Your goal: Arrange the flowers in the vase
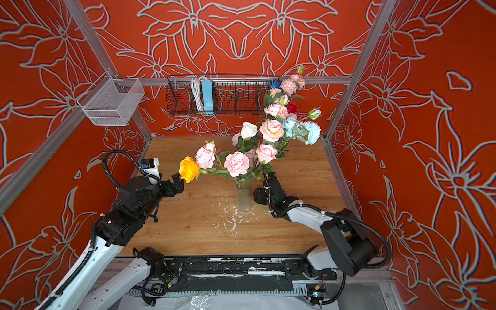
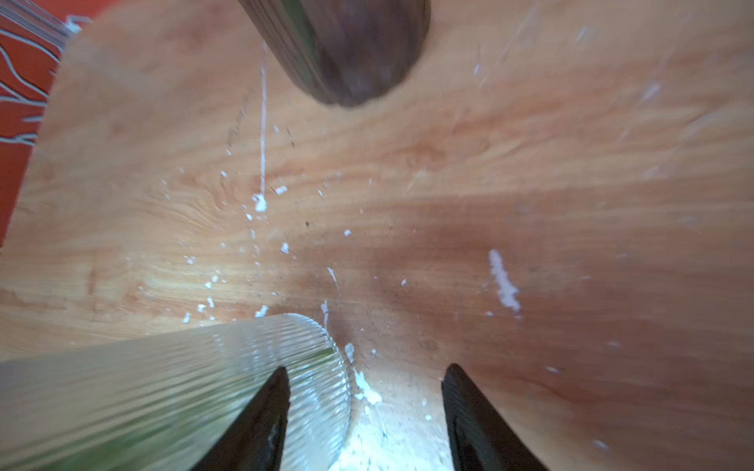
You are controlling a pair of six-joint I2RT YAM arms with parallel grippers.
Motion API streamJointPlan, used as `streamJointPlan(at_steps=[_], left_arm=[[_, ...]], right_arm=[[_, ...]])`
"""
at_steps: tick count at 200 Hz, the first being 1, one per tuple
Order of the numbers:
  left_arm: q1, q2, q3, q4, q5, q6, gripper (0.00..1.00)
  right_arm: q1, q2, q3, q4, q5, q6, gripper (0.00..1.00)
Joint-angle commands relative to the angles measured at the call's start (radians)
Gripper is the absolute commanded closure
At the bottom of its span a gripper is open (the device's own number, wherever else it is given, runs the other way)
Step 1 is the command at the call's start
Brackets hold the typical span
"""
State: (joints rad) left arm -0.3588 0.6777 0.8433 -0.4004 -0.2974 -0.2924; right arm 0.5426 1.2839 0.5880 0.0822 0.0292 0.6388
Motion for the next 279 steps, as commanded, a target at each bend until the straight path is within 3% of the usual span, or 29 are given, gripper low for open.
streamJointPlan(at_steps=[1,26,28,32,34,52,74,95,117,126,137,152,161,175,220,237,256,279], left_arm=[[0.008,-0.065,-0.029,0.043,-0.088,-0.064,0.03],[0.008,-0.095,-0.032,0.013,-0.097,-0.113,0.03],[0.008,-0.091,-0.027,0.003,-0.096,-0.118,0.03],[0.008,-0.082,-0.016,-0.014,-0.1,-0.13,0.03],[0.008,-0.075,-0.011,-0.027,-0.101,-0.139,0.03],[0.008,-0.017,0.021,-0.097,-0.159,-0.226,0.03],[0.007,0.027,-0.018,-0.042,-0.151,-0.237,0.03],[0.008,0.028,-0.144,0.149,-0.161,-0.239,0.03],[0.008,0.043,-0.366,0.543,-0.159,-0.027,0.03],[0.007,0.06,-0.432,0.647,-0.174,0.062,0.03],[0.008,0.089,-0.467,0.676,-0.246,0.109,0.03],[0.009,0.14,-0.475,0.687,-0.291,0.201,0.03],[0.007,0.177,-0.48,0.714,-0.295,0.294,0.03],[0.03,0.249,-0.512,0.814,-0.35,0.309,0.03],[0.146,0.476,-0.609,1.102,-0.138,0.362,0.03],[0.213,0.542,-0.618,1.146,-0.031,0.338,0.03],[0.281,0.625,-0.624,1.217,0.055,0.298,0.02],[0.29,0.645,-0.53,1.05,0.112,0.312,0.03]], right_arm=[[-0.003,-0.165,-0.037,-0.151,0.154,-0.044,0.36],[-0.004,-0.388,-0.046,-0.282,0.275,-0.089,0.25],[-0.003,-0.41,-0.047,-0.29,0.283,-0.092,0.23],[-0.003,-0.443,-0.049,-0.305,0.299,-0.097,0.06],[-0.003,-0.46,-0.049,-0.312,0.307,-0.099,0.03],[-0.003,-0.578,-0.055,-0.359,0.386,-0.115,0.03],[-0.003,-0.67,-0.088,-0.399,0.546,0.016,0.02],[-0.004,-0.729,-0.144,-0.348,0.631,-0.129,0.02],[-0.004,-0.762,-0.254,-0.082,0.679,-0.473,0.03],[-0.008,-0.759,-0.308,0.057,0.671,-0.63,0.03],[-0.023,-0.751,-0.359,0.195,0.663,-0.701,0.02],[-0.093,-0.748,-0.423,0.305,0.498,-0.809,0.02],[-0.145,-0.738,-0.44,0.322,0.425,-0.832,0.02],[-0.209,-0.686,-0.468,0.417,0.398,-0.822,0.02],[-0.383,-0.445,-0.492,0.561,0.218,-0.759,0.03],[-0.437,-0.336,-0.491,0.663,0.166,-0.746,0.03],[-0.48,-0.237,-0.428,0.657,0.126,-0.704,0.03],[-0.527,-0.122,-0.321,0.579,0.089,-0.635,0.03]])
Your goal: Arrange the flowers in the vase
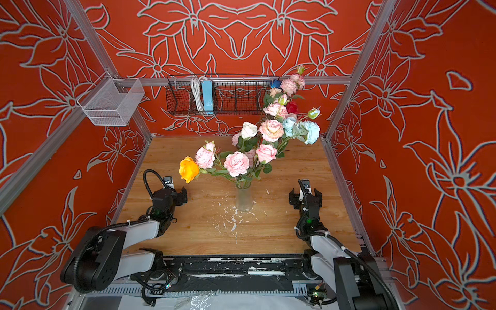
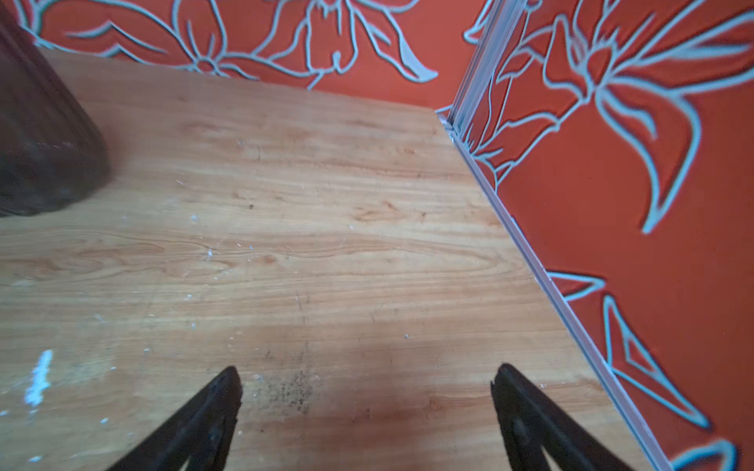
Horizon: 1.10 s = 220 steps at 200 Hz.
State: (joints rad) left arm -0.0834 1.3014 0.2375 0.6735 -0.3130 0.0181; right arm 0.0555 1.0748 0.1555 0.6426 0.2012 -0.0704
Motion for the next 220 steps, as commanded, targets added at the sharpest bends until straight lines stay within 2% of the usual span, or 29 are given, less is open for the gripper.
streamJointPlan(at_steps=[1,11,34,39,44,48,62,75,88,100,115,220], left_arm=[[0.015,0.025,0.079,-0.023,0.129,0.003,0.03],[0.035,0.043,0.096,-0.033,0.146,-0.009,0.03],[0.05,0.048,0.118,-0.071,0.09,-0.055,0.03],[0.055,0.048,0.127,-0.091,0.089,-0.063,0.03],[0.06,0.049,0.129,-0.091,0.093,-0.067,0.03],[0.062,0.05,0.127,-0.085,0.094,-0.069,0.03],[0.07,0.05,0.132,-0.097,0.096,-0.078,0.03],[0.071,0.05,0.131,-0.094,0.097,-0.076,0.03],[0.073,0.053,0.132,-0.094,0.1,-0.076,0.03],[0.073,0.052,0.132,-0.097,0.101,-0.076,0.03],[0.073,0.049,0.131,-0.095,0.101,-0.076,0.03],[0.073,0.047,0.129,-0.093,0.103,-0.076,0.03]], right_arm=[[-0.041,0.093,0.116,0.017,-0.084,0.077,0.03],[-0.059,0.152,0.132,0.038,-0.115,0.102,0.03],[-0.073,0.377,0.091,0.368,-0.165,0.113,0.03],[-0.071,0.358,0.101,0.329,-0.166,0.113,0.03],[-0.072,0.307,0.137,0.172,-0.159,0.11,0.03],[-0.074,0.298,0.146,0.14,-0.155,0.112,0.03],[-0.062,0.353,0.152,0.212,-0.159,0.099,0.02],[-0.06,0.324,0.169,0.127,-0.151,0.096,0.03],[-0.058,0.345,0.154,0.194,-0.151,0.095,0.03],[-0.056,0.326,0.166,0.136,-0.145,0.093,0.03],[-0.056,0.335,0.153,0.179,-0.161,0.082,0.03],[-0.023,0.336,0.167,0.149,-0.116,0.062,0.03]])
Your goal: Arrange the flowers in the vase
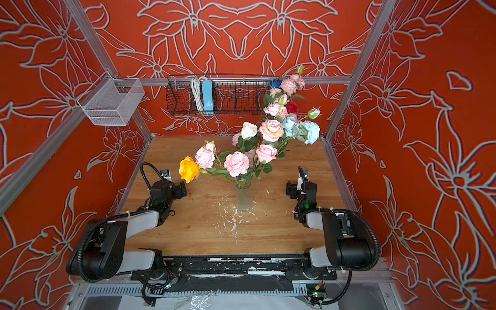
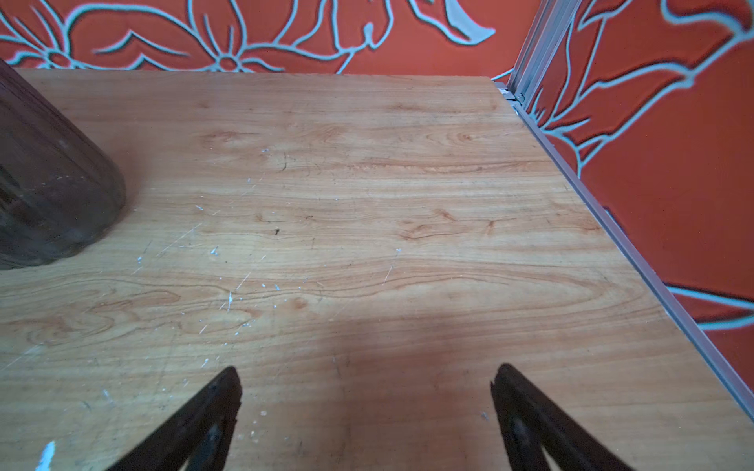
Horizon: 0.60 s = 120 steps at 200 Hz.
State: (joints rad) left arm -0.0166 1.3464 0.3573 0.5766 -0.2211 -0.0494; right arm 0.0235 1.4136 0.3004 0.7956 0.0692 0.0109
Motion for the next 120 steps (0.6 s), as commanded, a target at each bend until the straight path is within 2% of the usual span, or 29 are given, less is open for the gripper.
streamJointPlan(at_steps=[1,120], left_arm=[[0.007,0.002,0.009,0.004,0.01,-0.009,0.03],[0.016,0.01,0.02,-0.01,0.031,-0.012,0.02]], right_arm=[[0.009,-0.002,0.022,-0.004,0.016,-0.019,0.03],[0.012,-0.001,0.024,-0.006,0.021,-0.02,0.03]])
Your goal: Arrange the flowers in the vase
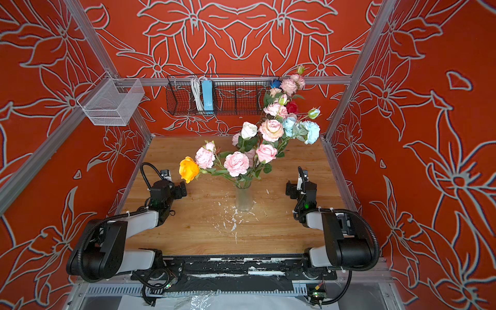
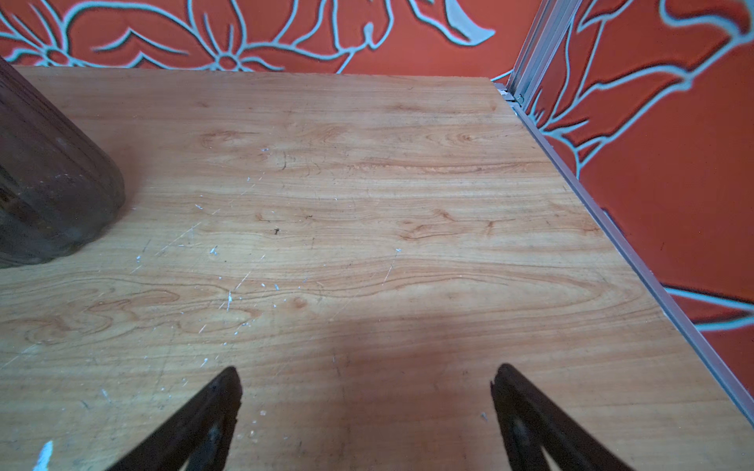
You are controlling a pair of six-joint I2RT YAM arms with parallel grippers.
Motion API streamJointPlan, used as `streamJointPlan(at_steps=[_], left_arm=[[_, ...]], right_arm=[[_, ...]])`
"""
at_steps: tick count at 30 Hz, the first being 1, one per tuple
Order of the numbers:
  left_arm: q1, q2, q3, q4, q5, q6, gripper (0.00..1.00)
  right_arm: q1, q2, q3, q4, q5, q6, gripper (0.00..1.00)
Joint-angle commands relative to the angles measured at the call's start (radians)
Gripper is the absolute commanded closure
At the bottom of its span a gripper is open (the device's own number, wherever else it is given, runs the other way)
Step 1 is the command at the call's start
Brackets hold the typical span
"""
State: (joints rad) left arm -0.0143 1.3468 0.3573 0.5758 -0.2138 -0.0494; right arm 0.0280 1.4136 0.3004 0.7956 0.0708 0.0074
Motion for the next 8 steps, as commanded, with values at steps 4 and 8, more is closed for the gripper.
streamJointPlan(at_steps=[4,8], left_arm=[[0.014,0.008,0.02,-0.01,0.025,-0.01,0.03],[0.014,0.001,0.011,-0.003,0.025,-0.01,0.03]], right_arm=[[0.007,0.001,0.025,-0.007,0.02,-0.016,0.03],[0.007,-0.001,0.025,-0.007,0.02,-0.017,0.03]])
